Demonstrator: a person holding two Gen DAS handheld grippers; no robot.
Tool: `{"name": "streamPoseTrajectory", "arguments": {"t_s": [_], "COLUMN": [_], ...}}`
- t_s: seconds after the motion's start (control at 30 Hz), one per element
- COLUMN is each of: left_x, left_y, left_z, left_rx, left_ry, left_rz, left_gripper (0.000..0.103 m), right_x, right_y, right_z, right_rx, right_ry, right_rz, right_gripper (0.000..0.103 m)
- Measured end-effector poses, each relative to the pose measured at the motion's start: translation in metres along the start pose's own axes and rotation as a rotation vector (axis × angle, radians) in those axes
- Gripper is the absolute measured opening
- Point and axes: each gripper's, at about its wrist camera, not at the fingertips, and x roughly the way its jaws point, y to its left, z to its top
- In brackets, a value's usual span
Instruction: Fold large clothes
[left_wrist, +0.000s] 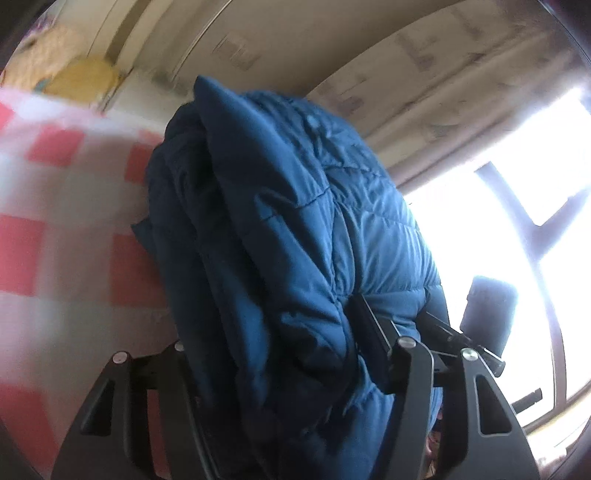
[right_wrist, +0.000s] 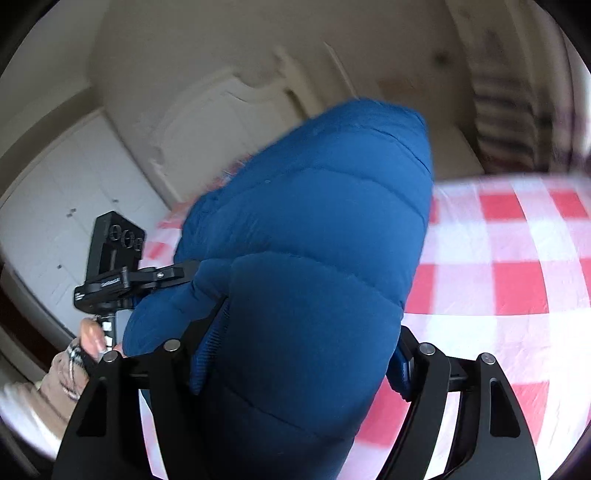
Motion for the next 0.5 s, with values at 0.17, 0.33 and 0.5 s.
{"name": "streamPoseTrajectory", "arguments": {"t_s": [0.17,0.33,0.5], "left_x": [0.006,-0.03,-0.112], "left_y": [0.005,-0.02,-0.102], "left_z": [-0.011,-0.015,-0.058], "left_rx": [-0.032,0.023,0.229], "left_ry": [-0.034,-0.098,-0.466], "left_rz": [0.011,0.209,0.599], "left_gripper": [0.078,0.089,0.101], "right_x": [0.014,-0.02,-0.116], "right_y": [-0.027,0.01,0.04], "right_z": [-0.014,-0.011,-0.032], "right_rx": [0.13,0.097,0.001], "right_ry": [0.015,0.0,-0.207], "right_rz": [0.001,-0.145,-0.271], "right_gripper": [0.085,0.096,0.097]}}
